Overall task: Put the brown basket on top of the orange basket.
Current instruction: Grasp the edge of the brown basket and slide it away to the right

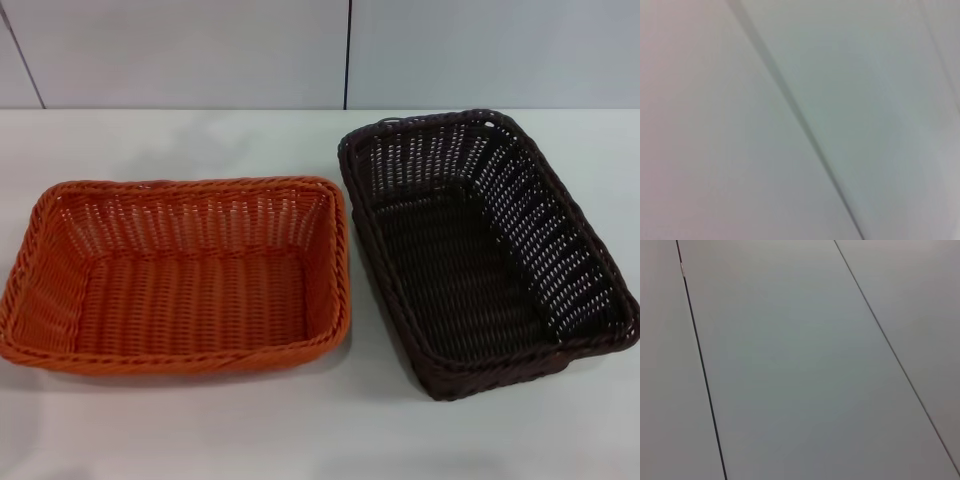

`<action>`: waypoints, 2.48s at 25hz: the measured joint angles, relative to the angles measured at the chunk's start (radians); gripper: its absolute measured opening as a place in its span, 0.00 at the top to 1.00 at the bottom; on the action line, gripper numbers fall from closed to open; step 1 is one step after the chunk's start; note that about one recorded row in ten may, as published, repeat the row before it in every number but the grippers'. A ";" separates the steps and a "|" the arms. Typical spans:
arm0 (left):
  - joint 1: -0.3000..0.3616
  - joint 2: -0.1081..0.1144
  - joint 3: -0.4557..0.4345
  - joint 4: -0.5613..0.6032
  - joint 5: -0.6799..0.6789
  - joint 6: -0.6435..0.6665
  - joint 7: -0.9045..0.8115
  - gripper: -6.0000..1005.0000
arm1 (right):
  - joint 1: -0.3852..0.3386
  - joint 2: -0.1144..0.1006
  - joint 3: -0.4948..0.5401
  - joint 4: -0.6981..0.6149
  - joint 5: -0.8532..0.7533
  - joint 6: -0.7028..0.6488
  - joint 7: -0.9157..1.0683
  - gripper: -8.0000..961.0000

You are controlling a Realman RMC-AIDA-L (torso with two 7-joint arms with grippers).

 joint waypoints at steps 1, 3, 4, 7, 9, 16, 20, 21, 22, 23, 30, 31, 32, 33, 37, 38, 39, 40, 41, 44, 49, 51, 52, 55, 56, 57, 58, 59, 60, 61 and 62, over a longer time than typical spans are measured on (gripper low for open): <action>0.056 0.000 -0.050 -0.008 -0.158 0.068 -0.011 0.40 | 0.001 0.000 0.001 0.000 0.000 -0.001 0.000 0.15; 0.160 -0.003 -0.095 0.018 -0.434 0.202 -0.017 0.39 | 0.003 -0.002 0.002 -0.001 0.000 -0.005 0.000 0.15; 0.187 -0.003 -0.095 0.027 -0.502 0.237 -0.016 0.39 | 0.005 -0.003 0.003 -0.002 0.000 -0.007 0.000 0.15; 0.277 -0.004 -0.084 0.057 -0.724 0.344 -0.009 0.39 | 0.010 -0.005 0.004 -0.006 0.000 -0.009 0.000 0.15; 0.331 -0.005 -0.076 0.093 -0.862 0.391 0.001 0.39 | 0.015 -0.006 0.003 -0.012 0.000 -0.013 0.000 0.15; 0.406 -0.012 -0.079 0.222 -1.104 0.420 0.187 0.39 | 0.042 -0.008 0.001 -0.030 0.000 -0.051 -0.008 0.15; 0.448 -0.012 -0.090 0.331 -1.296 0.427 0.369 0.39 | 0.050 -0.009 0.001 -0.053 -0.001 -0.079 -0.014 0.15; 0.459 -0.012 -0.094 0.365 -1.352 0.426 0.431 0.39 | 0.051 -0.009 0.001 -0.060 -0.001 -0.085 -0.014 0.15; 0.470 -0.012 -0.099 0.396 -1.403 0.424 0.487 0.39 | 0.050 -0.008 0.001 -0.066 -0.001 -0.090 -0.014 0.15; 0.470 -0.012 -0.099 0.396 -1.403 0.424 0.487 0.39 | 0.049 -0.008 0.001 -0.071 -0.001 -0.096 -0.014 0.15; 0.500 -0.013 -0.154 0.570 -1.625 0.360 0.739 0.40 | 0.039 -0.005 -0.001 -0.104 -0.002 -0.165 -0.003 0.15; 0.500 -0.013 -0.154 0.570 -1.625 0.360 0.739 0.40 | 0.038 -0.005 -0.001 -0.105 -0.002 -0.175 -0.002 0.15; 0.500 -0.013 -0.154 0.570 -1.625 0.360 0.739 0.40 | 0.037 -0.005 -0.001 -0.108 -0.003 -0.185 -0.002 0.15; 0.502 -0.011 -0.193 0.727 -1.774 0.266 0.922 0.40 | 0.035 -0.006 -0.001 -0.112 -0.007 -0.196 -0.002 0.15; 0.516 -0.010 -0.230 0.827 -1.802 0.227 0.962 0.40 | 0.024 -0.005 -0.001 -0.169 -0.067 -0.275 -0.002 0.15; 0.519 -0.011 -0.228 0.833 -1.802 0.226 0.965 0.40 | 0.023 -0.005 -0.001 -0.186 -0.083 -0.298 -0.001 0.15; 0.523 -0.011 -0.226 0.838 -1.803 0.225 0.966 0.40 | 0.021 -0.004 -0.002 -0.203 -0.100 -0.321 0.003 0.15; 0.527 -0.012 -0.223 0.844 -1.806 0.223 0.966 0.40 | 0.020 -0.003 -0.007 -0.222 -0.118 -0.344 0.011 0.15; 0.531 -0.012 -0.222 0.849 -1.809 0.222 0.966 0.40 | 0.018 -0.002 -0.013 -0.239 -0.136 -0.370 0.024 0.15; 0.534 -0.012 -0.222 0.874 -1.809 0.219 0.966 0.40 | 0.005 -0.002 -0.040 -0.314 -0.197 -0.449 0.084 0.15; 0.530 -0.008 -0.221 0.897 -1.801 0.226 0.968 0.40 | -0.048 0.005 -0.155 -0.492 -0.263 -0.574 0.117 0.15; 0.527 -0.006 -0.221 0.902 -1.801 0.226 0.969 0.40 | -0.081 0.004 -0.227 -0.585 -0.267 -0.636 0.133 0.15; 0.527 -0.006 -0.221 0.902 -1.801 0.226 0.969 0.40 | -0.098 0.003 -0.258 -0.631 -0.270 -0.667 0.151 0.15; 0.525 -0.006 -0.220 0.903 -1.801 0.226 0.969 0.40 | -0.163 -0.001 -0.356 -0.809 -0.317 -0.793 0.253 0.15; 0.525 -0.006 -0.220 0.903 -1.801 0.226 0.969 0.40 | -0.179 -0.001 -0.379 -0.862 -0.346 -0.831 0.291 0.15; 0.525 -0.005 -0.221 0.901 -1.801 0.226 0.967 0.40 | -0.197 -0.002 -0.404 -0.926 -0.388 -0.871 0.338 0.15; 0.525 -0.005 -0.222 0.901 -1.801 0.226 0.967 0.40 | -0.214 -0.002 -0.426 -0.986 -0.440 -0.910 0.396 0.15; 0.525 -0.004 -0.223 0.900 -1.801 0.226 0.967 0.40 | -0.226 -0.002 -0.443 -1.035 -0.492 -0.941 0.448 0.15; 0.525 -0.004 -0.224 0.900 -1.801 0.226 0.967 0.40 | -0.239 -0.002 -0.458 -1.084 -0.552 -0.968 0.522 0.15; 0.524 -0.004 -0.226 0.900 -1.801 0.226 0.967 0.40 | -0.248 -0.002 -0.467 -1.125 -0.616 -0.987 0.596 0.15; 0.524 -0.004 -0.227 0.900 -1.801 0.226 0.967 0.40 | -0.257 -0.002 -0.473 -1.167 -0.680 -0.999 0.685 0.15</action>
